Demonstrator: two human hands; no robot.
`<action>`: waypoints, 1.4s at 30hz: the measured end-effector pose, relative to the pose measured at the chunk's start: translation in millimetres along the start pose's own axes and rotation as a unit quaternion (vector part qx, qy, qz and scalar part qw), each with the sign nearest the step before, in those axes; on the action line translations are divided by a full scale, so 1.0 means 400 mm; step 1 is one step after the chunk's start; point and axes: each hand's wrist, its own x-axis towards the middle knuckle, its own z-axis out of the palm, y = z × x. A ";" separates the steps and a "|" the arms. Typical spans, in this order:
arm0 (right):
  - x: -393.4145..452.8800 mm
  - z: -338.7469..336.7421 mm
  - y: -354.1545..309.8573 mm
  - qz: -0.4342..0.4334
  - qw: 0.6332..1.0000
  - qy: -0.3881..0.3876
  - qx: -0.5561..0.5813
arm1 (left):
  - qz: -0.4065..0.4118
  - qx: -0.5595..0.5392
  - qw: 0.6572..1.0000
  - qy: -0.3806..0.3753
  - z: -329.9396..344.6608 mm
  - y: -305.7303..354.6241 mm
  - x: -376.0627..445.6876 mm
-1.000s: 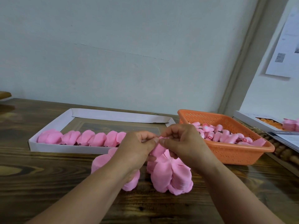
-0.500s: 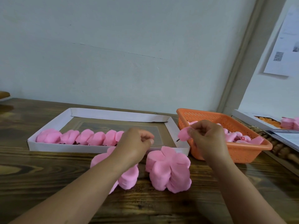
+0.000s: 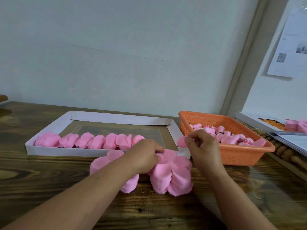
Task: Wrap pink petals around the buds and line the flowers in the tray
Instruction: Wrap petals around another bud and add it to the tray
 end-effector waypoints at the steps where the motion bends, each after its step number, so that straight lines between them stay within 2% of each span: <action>1: -0.001 0.000 0.001 0.001 1.000 -0.002 0.002 | 0.002 0.005 1.000 -0.002 -0.001 0.002 0.003; 12: -0.004 0.001 0.003 0.007 0.999 -0.016 0.029 | 0.015 0.110 0.991 0.072 0.007 -0.004 0.007; 18: -0.002 0.002 0.004 0.004 1.000 -0.014 0.024 | 0.037 0.102 0.993 0.037 0.001 -0.009 0.014; 34: -0.001 -0.003 0.007 0.004 0.999 -0.014 0.036 | 0.043 0.156 0.983 0.082 0.009 -0.003 0.009; 38: -0.001 -0.003 0.007 0.001 0.999 -0.016 0.031 | 0.035 0.130 0.986 0.100 0.010 0.001 0.004; 42: -0.002 -0.004 0.008 -0.001 0.999 -0.015 0.030 | 0.026 0.028 0.993 0.111 -0.006 0.005 -0.004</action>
